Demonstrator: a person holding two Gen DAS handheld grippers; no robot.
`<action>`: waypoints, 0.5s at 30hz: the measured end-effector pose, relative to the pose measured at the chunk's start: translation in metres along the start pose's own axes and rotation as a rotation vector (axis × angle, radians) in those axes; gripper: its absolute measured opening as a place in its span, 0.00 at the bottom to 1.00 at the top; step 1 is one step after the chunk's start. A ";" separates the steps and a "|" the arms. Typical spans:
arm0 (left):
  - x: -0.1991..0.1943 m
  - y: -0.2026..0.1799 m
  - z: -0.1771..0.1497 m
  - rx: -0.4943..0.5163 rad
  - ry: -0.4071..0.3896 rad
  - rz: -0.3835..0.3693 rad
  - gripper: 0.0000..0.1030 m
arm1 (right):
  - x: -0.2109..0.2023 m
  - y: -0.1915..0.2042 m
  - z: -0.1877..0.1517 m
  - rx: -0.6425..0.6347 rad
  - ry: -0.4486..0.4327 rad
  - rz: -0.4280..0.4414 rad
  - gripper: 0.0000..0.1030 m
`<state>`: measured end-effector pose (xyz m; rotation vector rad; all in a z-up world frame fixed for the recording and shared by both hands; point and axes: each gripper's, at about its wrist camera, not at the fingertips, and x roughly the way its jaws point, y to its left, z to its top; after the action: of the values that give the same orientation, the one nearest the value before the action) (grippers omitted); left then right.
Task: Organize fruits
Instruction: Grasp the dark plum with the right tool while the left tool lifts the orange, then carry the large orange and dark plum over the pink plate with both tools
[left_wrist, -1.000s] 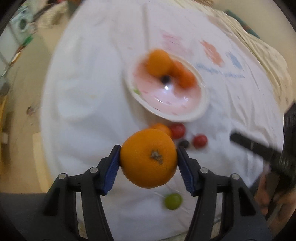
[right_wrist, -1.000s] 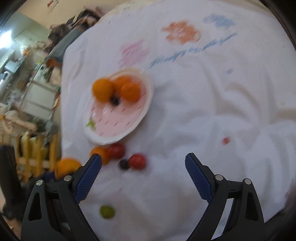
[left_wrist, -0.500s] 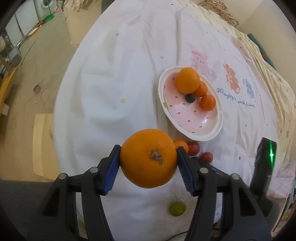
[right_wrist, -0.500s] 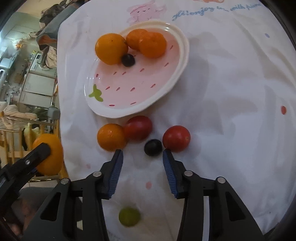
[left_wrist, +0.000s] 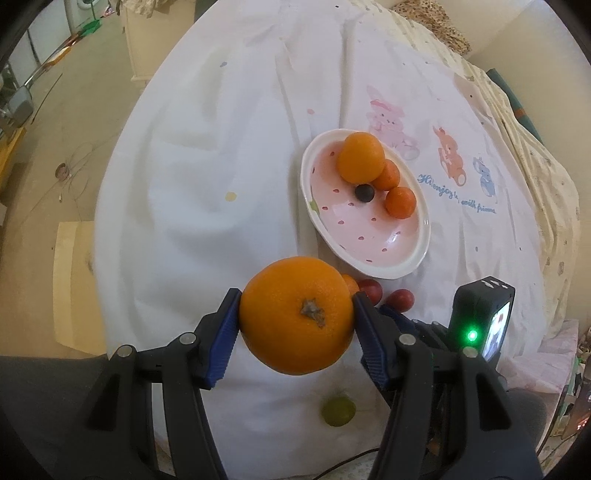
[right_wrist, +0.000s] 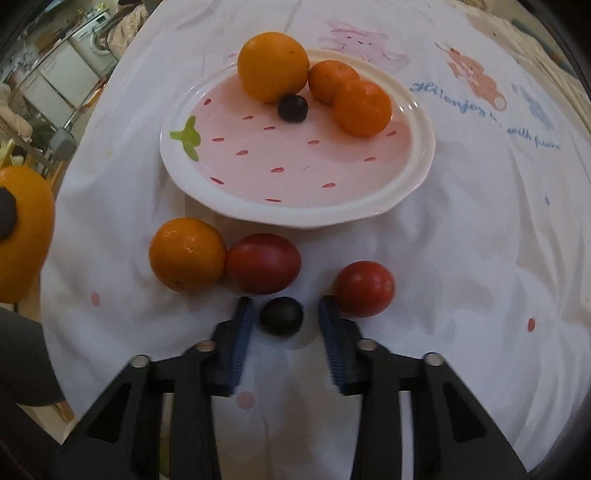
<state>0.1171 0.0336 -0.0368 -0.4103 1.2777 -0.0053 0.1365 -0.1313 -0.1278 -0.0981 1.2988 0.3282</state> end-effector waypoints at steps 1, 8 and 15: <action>0.000 0.000 0.000 0.000 -0.002 0.001 0.55 | -0.001 0.000 0.000 0.000 -0.001 0.004 0.24; 0.003 0.003 0.002 -0.004 -0.002 0.023 0.54 | -0.013 -0.008 -0.011 0.005 -0.004 0.050 0.24; 0.006 0.003 0.001 0.015 -0.011 0.042 0.54 | -0.052 -0.026 -0.019 0.032 -0.052 0.132 0.24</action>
<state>0.1199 0.0350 -0.0432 -0.3704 1.2749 0.0227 0.1148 -0.1706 -0.0860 0.0236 1.2614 0.4202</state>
